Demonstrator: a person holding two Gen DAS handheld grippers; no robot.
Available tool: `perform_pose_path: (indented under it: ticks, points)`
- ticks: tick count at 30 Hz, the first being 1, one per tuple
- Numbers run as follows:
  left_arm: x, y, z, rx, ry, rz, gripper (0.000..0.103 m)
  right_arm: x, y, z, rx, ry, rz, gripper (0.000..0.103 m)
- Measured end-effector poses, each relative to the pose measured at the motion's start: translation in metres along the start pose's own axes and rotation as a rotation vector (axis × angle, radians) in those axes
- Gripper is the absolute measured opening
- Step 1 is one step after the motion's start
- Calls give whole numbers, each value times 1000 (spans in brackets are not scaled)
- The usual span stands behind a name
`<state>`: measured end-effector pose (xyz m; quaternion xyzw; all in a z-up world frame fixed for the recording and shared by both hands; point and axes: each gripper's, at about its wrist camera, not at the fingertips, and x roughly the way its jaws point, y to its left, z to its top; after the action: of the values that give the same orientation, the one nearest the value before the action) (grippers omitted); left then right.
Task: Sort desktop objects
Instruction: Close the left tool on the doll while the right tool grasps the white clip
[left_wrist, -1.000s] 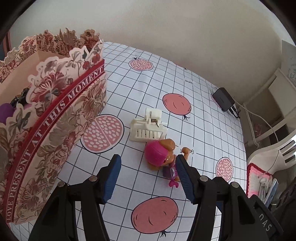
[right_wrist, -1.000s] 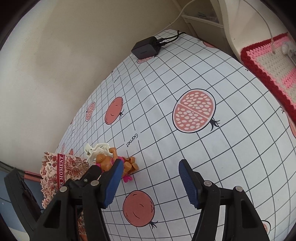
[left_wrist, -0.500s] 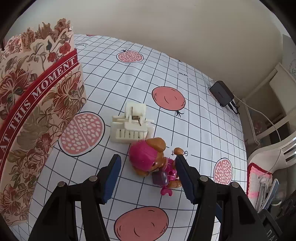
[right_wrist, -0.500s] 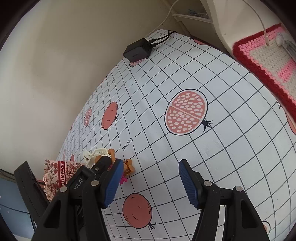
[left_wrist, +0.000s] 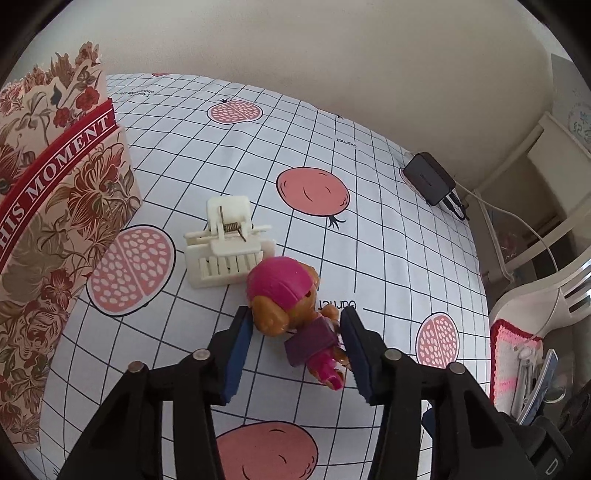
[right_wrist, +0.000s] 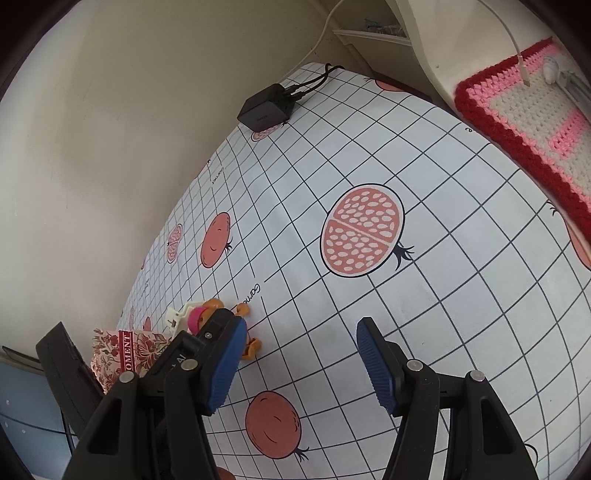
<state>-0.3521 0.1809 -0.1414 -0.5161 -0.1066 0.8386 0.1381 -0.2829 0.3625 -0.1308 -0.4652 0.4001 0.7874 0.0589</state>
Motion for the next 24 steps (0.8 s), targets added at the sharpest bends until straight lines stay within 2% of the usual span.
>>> perform_pose_path:
  ticks: [1,6,17,24]
  points:
    - [-1,0,0,0,-2,-8,33,0,0,0,1,1,3,66]
    - [-10,4,-4,5,2,-4,30,1,2,0,-5,3,9,66]
    - [-55,30,-20,-71,-35,59,29,6,15,-6,-61,24,11,66]
    - [-68,39,-14,-103,-82,114,29,10,37,-15,-177,25,6,66]
